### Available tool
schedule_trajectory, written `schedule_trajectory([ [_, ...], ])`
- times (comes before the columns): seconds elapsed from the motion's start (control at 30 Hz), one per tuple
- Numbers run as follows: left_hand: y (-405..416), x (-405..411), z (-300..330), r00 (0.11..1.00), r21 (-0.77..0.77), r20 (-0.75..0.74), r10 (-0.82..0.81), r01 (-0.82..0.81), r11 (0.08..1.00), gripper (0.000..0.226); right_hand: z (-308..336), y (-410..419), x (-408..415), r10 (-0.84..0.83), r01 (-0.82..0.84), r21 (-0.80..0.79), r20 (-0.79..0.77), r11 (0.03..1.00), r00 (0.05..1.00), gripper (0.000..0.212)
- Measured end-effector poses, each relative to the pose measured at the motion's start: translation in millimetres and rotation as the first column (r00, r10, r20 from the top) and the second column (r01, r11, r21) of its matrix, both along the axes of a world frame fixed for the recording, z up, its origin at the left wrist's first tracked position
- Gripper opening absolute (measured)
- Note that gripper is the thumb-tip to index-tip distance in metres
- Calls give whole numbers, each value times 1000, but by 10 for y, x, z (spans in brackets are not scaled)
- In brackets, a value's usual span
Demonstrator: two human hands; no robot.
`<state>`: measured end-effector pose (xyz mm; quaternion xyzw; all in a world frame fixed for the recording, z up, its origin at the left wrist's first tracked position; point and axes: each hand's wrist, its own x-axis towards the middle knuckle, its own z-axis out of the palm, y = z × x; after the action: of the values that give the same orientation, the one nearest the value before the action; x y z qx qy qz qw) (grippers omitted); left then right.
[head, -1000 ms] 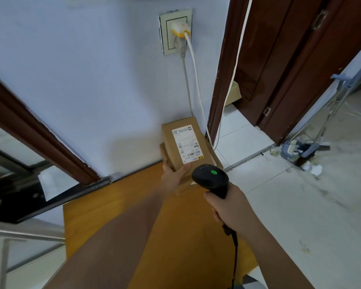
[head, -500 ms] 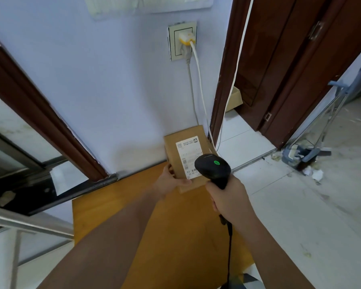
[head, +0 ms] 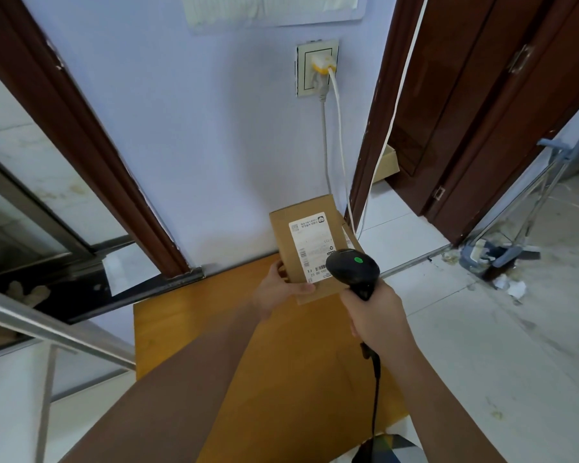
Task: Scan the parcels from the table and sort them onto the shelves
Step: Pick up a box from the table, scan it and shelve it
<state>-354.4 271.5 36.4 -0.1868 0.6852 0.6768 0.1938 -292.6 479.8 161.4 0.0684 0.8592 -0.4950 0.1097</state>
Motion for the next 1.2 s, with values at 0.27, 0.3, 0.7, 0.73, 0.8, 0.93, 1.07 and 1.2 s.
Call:
schedule_trajectory([
  [0.27, -12, 35, 128, 985, 180, -4, 174, -171, 969, 111, 8, -18, 123, 33, -33, 19, 13, 999, 999, 16],
  [0.3, -32, 21, 158, 979, 210, 3, 202, -198, 957, 101, 8, -18, 126, 32, -32, 12, 18, 999, 999, 16],
  [0.7, -174, -52, -59, 912, 224, 160, 378, -407, 886, 70, -84, -31, 183, 37, -36, -20, 56, 999, 998, 14],
  [0.73, -152, -47, -108, 905, 218, 172, 389, -420, 881, 72, -102, -25, 177, 33, -31, -19, 62, 999, 998, 16],
  [0.8, -109, -39, -207, 895, 213, 188, 404, -438, 873, 74, -128, -5, 160, 27, -24, -35, 72, 999, 997, 18],
  [0.93, -55, -50, -361, 871, 233, 204, 446, -486, 843, 73, -166, 42, 116, 13, -9, -44, 77, 999, 997, 15],
  [1.07, -34, -60, -441, 809, 355, 229, 542, -588, 727, 121, -194, 67, 62, 7, -4, -38, 81, 999, 997, 14],
  [1.2, 68, -67, -449, 767, 454, 326, 553, -640, 620, 133, -236, 55, -13, -10, 12, -29, 87, 1000, 996, 17],
])
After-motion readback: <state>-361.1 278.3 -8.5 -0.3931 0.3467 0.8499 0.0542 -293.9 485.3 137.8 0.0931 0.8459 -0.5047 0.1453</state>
